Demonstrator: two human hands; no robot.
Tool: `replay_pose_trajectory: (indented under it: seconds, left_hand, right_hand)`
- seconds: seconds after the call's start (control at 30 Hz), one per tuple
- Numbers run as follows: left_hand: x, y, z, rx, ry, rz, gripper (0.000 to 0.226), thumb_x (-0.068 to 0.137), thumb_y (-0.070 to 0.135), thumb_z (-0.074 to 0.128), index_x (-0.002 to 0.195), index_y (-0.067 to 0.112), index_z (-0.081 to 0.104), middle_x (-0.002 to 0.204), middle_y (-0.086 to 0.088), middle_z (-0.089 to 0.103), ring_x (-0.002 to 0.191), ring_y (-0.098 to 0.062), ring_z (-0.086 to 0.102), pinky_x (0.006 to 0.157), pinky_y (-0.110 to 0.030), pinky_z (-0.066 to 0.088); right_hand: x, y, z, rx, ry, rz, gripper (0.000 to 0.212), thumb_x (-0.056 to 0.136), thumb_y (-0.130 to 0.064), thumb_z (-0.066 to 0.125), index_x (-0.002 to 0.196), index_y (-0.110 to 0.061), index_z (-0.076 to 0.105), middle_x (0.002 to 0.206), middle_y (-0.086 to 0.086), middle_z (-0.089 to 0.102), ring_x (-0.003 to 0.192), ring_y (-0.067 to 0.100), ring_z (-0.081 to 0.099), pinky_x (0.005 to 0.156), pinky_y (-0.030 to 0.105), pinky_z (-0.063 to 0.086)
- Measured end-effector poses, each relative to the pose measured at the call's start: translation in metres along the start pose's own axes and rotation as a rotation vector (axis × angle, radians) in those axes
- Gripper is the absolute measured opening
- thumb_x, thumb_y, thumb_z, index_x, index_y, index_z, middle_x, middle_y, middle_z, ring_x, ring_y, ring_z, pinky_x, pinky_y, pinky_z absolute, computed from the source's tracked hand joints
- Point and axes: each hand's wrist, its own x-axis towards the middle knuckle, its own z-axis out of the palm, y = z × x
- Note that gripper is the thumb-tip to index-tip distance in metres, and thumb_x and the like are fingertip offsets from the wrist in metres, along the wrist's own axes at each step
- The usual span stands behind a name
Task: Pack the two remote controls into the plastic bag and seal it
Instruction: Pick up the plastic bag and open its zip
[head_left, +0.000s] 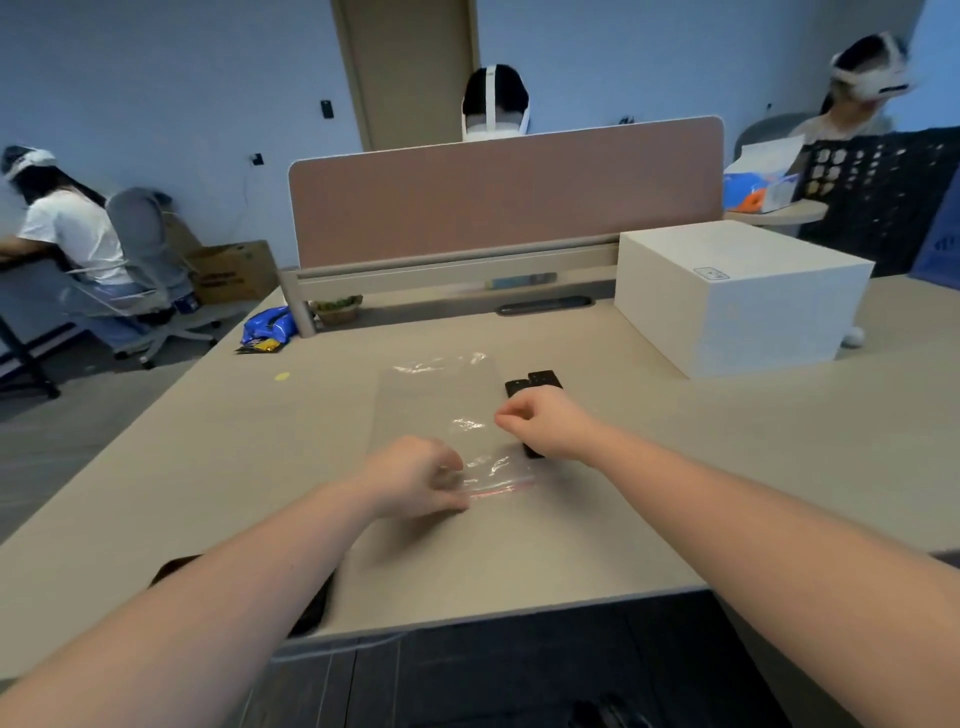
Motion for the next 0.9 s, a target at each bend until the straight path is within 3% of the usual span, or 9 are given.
replay_pose_trajectory:
  seconds: [0.07,0.13,0.2,0.33,0.47,0.6,0.67,0.73,0.9]
  left_hand:
    - [-0.001,-0.002,0.005,0.009,0.016,0.033,0.029,0.086,0.038,0.058,0.101,0.015,0.067,0.106,-0.006,0.068,0.1,-0.026,0.061,0.084,-0.031,0.049]
    - [-0.001,-0.003,0.01,0.064,0.022,0.057,0.029,0.086,0.034,0.048,0.09,0.013,0.068,0.098,-0.008,0.069,0.094,-0.029,0.062,0.078,-0.037,0.052]
    - [-0.001,-0.004,0.014,0.097,0.039,0.061,0.027,0.088,0.027,0.044,0.088,0.012,0.066,0.098,-0.008,0.069,0.093,-0.03,0.061,0.076,-0.04,0.053]
    - [0.006,-0.005,0.015,0.01,0.142,0.003,0.022,0.091,0.028,0.05,0.092,0.016,0.069,0.1,-0.004,0.072,0.095,-0.028,0.062,0.079,-0.039,0.053]
    - [0.01,0.0,0.011,-0.192,0.251,-0.086,0.023,0.09,0.034,0.056,0.092,0.017,0.071,0.097,-0.003,0.074,0.092,-0.025,0.063,0.079,-0.034,0.051]
    - [0.014,0.009,0.012,-0.419,0.308,-0.145,0.018,0.089,0.025,0.058,0.083,0.013,0.071,0.081,-0.006,0.07,0.078,-0.023,0.059,0.067,-0.028,0.045]
    - [0.017,0.013,0.015,-0.531,0.317,-0.173,0.017,0.088,0.019,0.059,0.08,0.011,0.071,0.073,-0.005,0.064,0.072,-0.019,0.054,0.06,-0.027,0.04]
    - [0.02,0.018,0.019,-0.62,0.307,-0.193,0.013,0.087,0.015,0.06,0.081,0.01,0.071,0.072,-0.005,0.063,0.07,-0.017,0.053,0.064,-0.025,0.04]
    - [0.022,0.024,0.028,-0.674,0.303,-0.209,0.01,0.083,0.013,0.063,0.077,0.018,0.069,0.074,-0.004,0.065,0.069,-0.015,0.055,0.062,-0.025,0.043]
  right_hand:
    - [-0.004,-0.001,0.001,0.049,0.023,0.006,0.022,0.09,-0.021,0.058,0.1,-0.008,0.072,0.106,0.008,0.072,0.099,0.019,0.063,0.091,0.029,0.046]
    - [-0.007,0.0,0.004,0.096,0.016,0.026,0.017,0.088,-0.021,0.06,0.087,-0.01,0.073,0.09,0.009,0.072,0.079,0.016,0.061,0.083,0.031,0.049]
    - [-0.01,0.001,0.005,0.135,-0.018,0.063,0.016,0.087,-0.021,0.06,0.074,-0.015,0.069,0.075,0.004,0.068,0.06,0.01,0.056,0.07,0.028,0.05]
    - [-0.017,0.004,0.008,0.203,-0.118,0.123,0.02,0.089,-0.02,0.058,0.072,-0.012,0.067,0.065,0.003,0.064,0.037,0.003,0.051,0.042,0.016,0.043]
    - [-0.025,0.007,0.016,0.324,-0.188,0.175,0.025,0.092,-0.026,0.057,0.077,-0.009,0.065,0.064,0.005,0.064,0.046,0.008,0.057,0.042,0.016,0.045]
    - [-0.028,0.008,0.029,0.524,-0.162,0.237,0.025,0.09,-0.034,0.06,0.081,-0.011,0.066,0.074,0.008,0.066,0.06,0.017,0.058,0.051,0.026,0.049]
    - [-0.026,0.008,0.034,0.61,-0.128,0.263,0.025,0.09,-0.033,0.06,0.076,-0.013,0.064,0.075,0.01,0.065,0.058,0.017,0.057,0.051,0.025,0.049]
    - [-0.024,0.007,0.038,0.665,-0.087,0.283,0.024,0.091,-0.03,0.06,0.075,-0.012,0.063,0.072,0.011,0.064,0.057,0.016,0.057,0.049,0.022,0.049]
    - [-0.021,0.01,0.044,0.665,-0.016,0.308,0.019,0.092,-0.02,0.059,0.08,-0.007,0.065,0.064,0.007,0.063,0.049,0.011,0.057,0.045,0.018,0.052]
